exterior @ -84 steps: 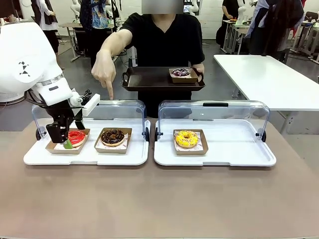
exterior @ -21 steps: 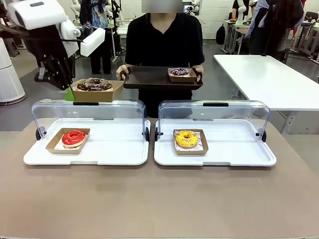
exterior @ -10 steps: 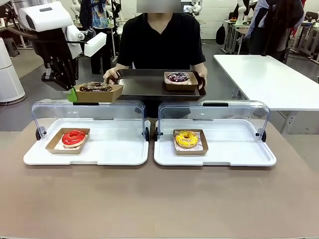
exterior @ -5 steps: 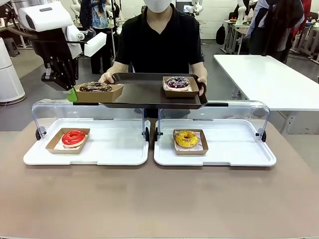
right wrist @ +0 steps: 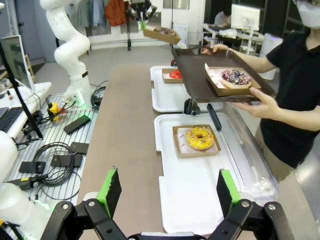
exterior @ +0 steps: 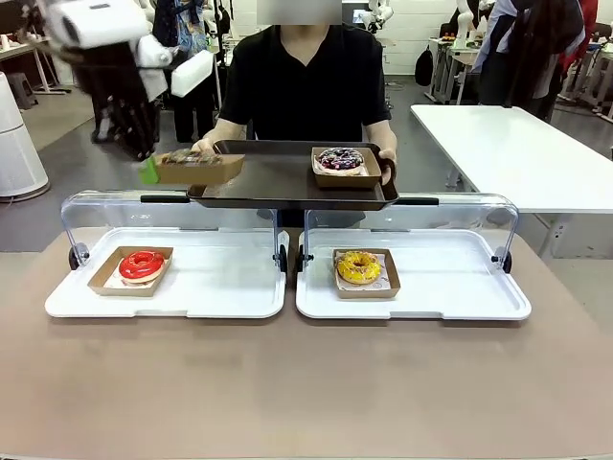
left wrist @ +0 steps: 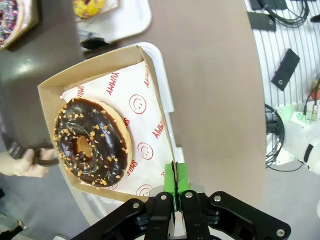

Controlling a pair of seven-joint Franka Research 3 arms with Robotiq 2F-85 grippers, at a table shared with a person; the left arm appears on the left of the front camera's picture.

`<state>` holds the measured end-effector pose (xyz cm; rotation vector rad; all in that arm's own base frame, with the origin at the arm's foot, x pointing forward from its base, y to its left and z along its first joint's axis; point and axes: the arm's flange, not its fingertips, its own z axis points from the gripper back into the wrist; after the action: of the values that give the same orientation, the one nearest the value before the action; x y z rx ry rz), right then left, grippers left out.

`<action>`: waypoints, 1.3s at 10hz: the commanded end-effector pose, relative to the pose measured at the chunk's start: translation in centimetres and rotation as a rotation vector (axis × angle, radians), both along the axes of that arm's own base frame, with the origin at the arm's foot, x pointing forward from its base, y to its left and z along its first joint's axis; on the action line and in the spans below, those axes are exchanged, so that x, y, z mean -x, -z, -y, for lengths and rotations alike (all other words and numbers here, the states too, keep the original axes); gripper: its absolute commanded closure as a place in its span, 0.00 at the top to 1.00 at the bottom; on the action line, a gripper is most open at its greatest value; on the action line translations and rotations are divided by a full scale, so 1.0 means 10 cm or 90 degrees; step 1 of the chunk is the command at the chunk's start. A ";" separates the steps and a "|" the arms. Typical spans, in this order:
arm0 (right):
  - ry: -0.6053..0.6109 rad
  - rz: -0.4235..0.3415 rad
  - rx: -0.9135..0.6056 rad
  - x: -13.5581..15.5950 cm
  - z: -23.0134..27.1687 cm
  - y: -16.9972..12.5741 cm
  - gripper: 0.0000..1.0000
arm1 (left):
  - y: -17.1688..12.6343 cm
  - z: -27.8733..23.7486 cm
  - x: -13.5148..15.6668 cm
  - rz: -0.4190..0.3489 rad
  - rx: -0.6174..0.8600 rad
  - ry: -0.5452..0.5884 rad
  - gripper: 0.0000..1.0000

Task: Provide the desired donut to the person.
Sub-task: Place the picked Paper togo box onto the Handle tray extended by the person.

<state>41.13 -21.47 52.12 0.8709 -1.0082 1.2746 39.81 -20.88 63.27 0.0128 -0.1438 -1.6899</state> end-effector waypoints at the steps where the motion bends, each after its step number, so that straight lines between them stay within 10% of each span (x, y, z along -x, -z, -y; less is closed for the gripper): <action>1: -0.001 0.001 -0.003 0.00 0.00 0.00 1.00 | -0.35 0.27 -0.48 0.019 0.010 -0.017 0.02; 4: -0.001 0.001 -0.003 0.00 0.00 0.00 1.00 | -0.41 0.50 -1.06 0.013 0.015 -0.019 0.02; 12: -0.001 0.001 -0.003 0.00 0.00 0.00 1.00 | 0.65 0.51 -1.89 -0.060 -0.051 -0.041 0.02; 13: -0.001 0.001 -0.003 0.00 0.00 0.00 1.00 | 0.66 0.51 -1.93 -0.065 -0.054 -0.039 0.36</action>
<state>41.12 -21.48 52.13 0.8705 -1.0083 1.2745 58.54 -25.89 55.91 -0.0219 -0.0139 -1.6328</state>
